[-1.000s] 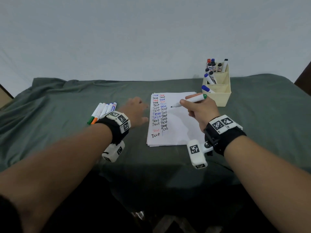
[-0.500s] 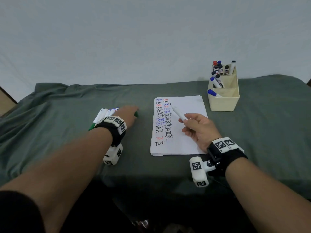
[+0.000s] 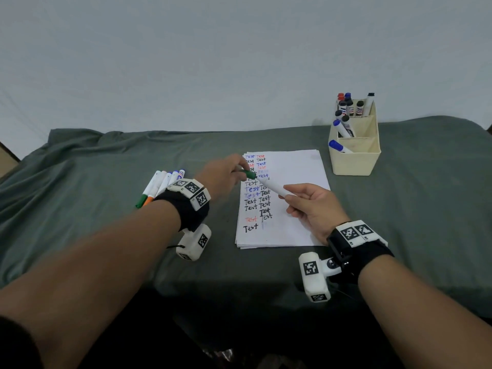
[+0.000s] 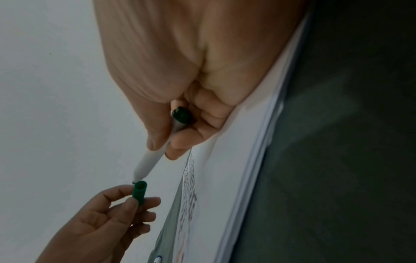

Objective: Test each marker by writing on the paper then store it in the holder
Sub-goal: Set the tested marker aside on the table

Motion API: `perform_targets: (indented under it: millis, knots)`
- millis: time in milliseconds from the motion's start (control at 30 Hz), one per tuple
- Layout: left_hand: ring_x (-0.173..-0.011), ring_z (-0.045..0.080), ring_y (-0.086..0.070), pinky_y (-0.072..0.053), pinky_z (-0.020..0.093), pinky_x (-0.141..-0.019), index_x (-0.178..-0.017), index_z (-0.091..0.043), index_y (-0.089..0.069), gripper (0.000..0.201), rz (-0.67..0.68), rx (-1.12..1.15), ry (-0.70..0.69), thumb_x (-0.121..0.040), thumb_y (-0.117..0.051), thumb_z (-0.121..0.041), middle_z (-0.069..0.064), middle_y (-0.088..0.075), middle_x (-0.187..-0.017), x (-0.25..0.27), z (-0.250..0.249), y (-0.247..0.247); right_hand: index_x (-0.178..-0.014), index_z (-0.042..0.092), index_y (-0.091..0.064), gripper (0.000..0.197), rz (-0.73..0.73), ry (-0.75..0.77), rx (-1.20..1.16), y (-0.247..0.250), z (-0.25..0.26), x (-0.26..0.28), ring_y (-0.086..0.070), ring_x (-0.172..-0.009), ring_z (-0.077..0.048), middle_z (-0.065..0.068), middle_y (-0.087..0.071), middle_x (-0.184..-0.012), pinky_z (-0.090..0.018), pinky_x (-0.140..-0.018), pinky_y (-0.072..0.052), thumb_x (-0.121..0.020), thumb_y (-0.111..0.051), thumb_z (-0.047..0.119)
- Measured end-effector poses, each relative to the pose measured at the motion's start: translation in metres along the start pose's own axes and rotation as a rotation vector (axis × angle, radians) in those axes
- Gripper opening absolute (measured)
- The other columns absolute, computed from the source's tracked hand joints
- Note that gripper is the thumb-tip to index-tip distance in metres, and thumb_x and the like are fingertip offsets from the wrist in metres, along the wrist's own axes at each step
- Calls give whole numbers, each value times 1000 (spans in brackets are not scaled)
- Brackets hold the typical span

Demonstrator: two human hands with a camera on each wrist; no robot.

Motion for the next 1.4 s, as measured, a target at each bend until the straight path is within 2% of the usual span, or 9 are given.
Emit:
perform_targets:
  millis: [100,333,500,700,800,1000,1167,1300,1400]
  knots:
    - [-74,13,-58,-43,27,-69,-103,-24,-61,11,8,37,-11,-94,-58,-19,-6,-68,-81,2,-6,-2,-106,8,-71,20,1,6,-13,0,1,1,-61,-56,-14,-15,-77,-93,-21,-58,-54,-90,-69,-4]
    - [-72,11,-57,-40,26,-65,-99,-29,-59,12,21,35,-26,-93,-58,-18,-8,-67,-81,4,-6,1,-106,8,-71,21,7,7,-5,-1,2,2,-61,-56,-14,-15,-77,-93,-21,-59,-55,-90,-68,-4]
    - [-82,18,-63,-47,33,-76,-102,-24,-60,15,13,98,-25,-92,-57,-13,-9,-70,-84,6,-8,3,-106,7,-71,20,0,9,-5,0,2,1,-61,-55,-14,-17,-77,-94,-21,-57,-54,-90,-68,-4]
    - [-77,14,-58,-44,29,-72,-104,-24,-62,12,-2,83,-40,-94,-60,-17,-15,-65,-82,9,-16,2,-105,8,-72,19,0,5,11,1,0,0,-62,-58,-15,-19,-76,-97,-21,-59,-55,-89,-70,-2]
    - [-76,9,-55,-40,28,-69,-106,-26,-62,12,25,-12,-66,-95,-59,-21,-11,-66,-90,10,-22,-3,-105,12,-73,19,3,9,41,1,0,1,-62,-59,-15,-17,-77,-97,-21,-60,-55,-89,-72,1]
    - [-91,16,-61,-47,30,-85,-112,-23,-68,19,46,6,-86,-96,-60,-19,-3,-71,-101,14,-33,-10,-103,11,-73,18,3,26,34,0,0,0,-62,-57,-14,-15,-78,-95,-20,-57,-53,-89,-72,0]
    - [-85,21,-60,-47,32,-76,-104,-15,-67,11,65,-51,-33,-97,-59,-17,5,-68,-95,11,-36,-22,-100,11,-73,17,-36,14,69,2,-1,-1,-65,-60,-15,-16,-77,-94,-19,-59,-54,-87,-74,0]
    - [-73,17,-55,-41,23,-61,-99,-15,-64,7,59,-26,-18,-97,-57,-16,2,-64,-85,10,-40,-24,-98,11,-73,18,-74,25,33,7,0,-2,-64,-59,-14,-13,-77,-89,-19,-61,-55,-88,-71,-4]
    - [-73,20,-55,-42,27,-61,-98,-14,-63,6,78,-63,-39,-96,-57,-16,4,-63,-85,13,-43,-24,-96,12,-73,19,-76,32,67,8,0,-3,-64,-57,-12,-9,-78,-85,-18,-61,-54,-89,-70,-5]
Point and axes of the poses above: each hand's wrist, its own x-axis away from the middle knuckle, its own y-axis out of the back of the hand, z = x × y, the point moved 10 cm from there along -x, towards the middle knuckle
